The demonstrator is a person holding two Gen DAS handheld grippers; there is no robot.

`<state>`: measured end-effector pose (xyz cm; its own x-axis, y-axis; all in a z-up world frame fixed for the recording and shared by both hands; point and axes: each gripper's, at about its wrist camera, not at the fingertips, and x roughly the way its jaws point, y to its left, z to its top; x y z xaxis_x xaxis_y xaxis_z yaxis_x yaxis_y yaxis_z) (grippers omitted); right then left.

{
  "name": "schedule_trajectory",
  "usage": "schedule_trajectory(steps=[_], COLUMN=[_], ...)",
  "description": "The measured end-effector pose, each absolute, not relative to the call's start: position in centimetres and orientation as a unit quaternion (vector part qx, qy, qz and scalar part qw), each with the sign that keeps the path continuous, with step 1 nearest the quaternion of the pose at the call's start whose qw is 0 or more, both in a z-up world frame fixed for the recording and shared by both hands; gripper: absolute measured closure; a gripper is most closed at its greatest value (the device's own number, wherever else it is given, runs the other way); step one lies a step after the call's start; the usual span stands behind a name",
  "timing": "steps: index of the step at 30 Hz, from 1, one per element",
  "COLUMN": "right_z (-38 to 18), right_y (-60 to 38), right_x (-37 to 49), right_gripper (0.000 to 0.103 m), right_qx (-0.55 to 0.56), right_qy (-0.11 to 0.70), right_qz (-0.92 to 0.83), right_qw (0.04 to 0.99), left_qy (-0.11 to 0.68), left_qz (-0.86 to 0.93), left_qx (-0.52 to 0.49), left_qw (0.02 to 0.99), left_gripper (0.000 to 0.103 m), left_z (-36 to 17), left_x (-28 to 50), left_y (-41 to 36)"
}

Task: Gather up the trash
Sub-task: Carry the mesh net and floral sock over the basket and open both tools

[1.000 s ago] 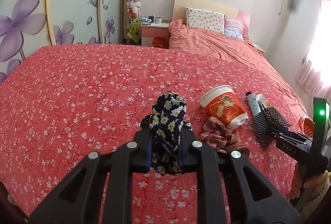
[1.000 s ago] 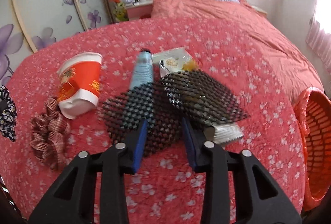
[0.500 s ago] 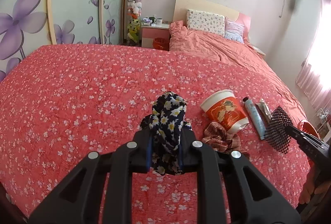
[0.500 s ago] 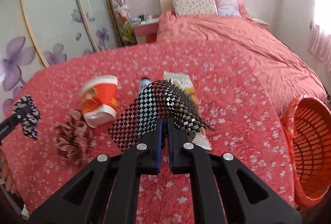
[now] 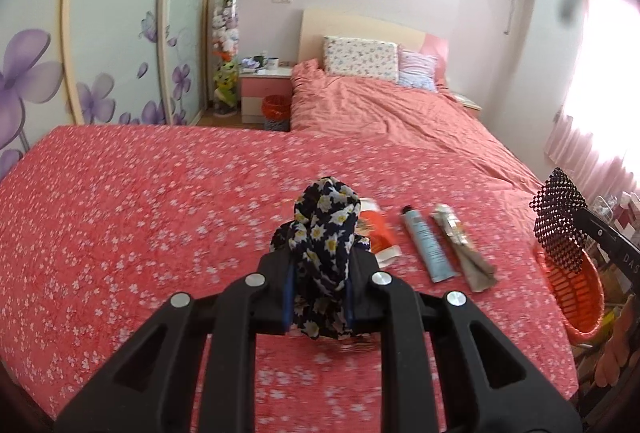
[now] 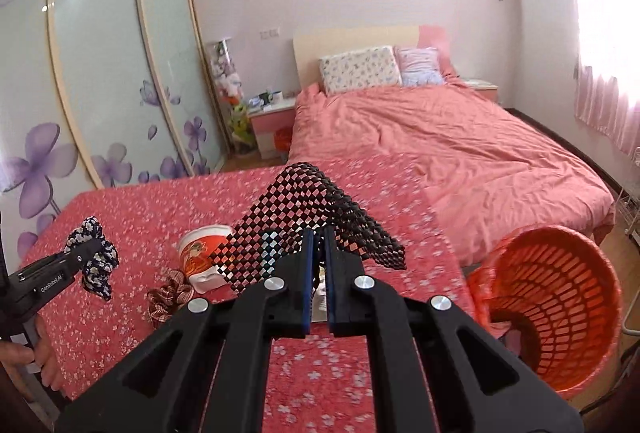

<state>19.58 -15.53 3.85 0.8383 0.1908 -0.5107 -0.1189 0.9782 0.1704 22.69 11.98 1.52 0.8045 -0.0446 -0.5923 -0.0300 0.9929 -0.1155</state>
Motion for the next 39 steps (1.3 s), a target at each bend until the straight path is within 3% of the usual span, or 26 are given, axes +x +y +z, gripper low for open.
schedule_trajectory(steps=[16, 39], right_z=[3.7, -1.1], right_y=[-23.2, -38.3], right_x=[16.9, 16.6], right_gripper=[0.098, 0.098], right_qx=[0.090, 0.168], right_qy=[0.253, 0.263], right_qz=[0.013, -0.108], right_qw=[0.963, 0.944], left_qy=[0.303, 0.346], left_qz=[-0.112, -0.315], left_qx=[-0.022, 0.011], left_qw=[0.946, 0.884], left_gripper=[0.084, 0.084], left_z=[3.7, -0.9], left_x=[23.3, 25.5], left_y=[0.5, -24.4])
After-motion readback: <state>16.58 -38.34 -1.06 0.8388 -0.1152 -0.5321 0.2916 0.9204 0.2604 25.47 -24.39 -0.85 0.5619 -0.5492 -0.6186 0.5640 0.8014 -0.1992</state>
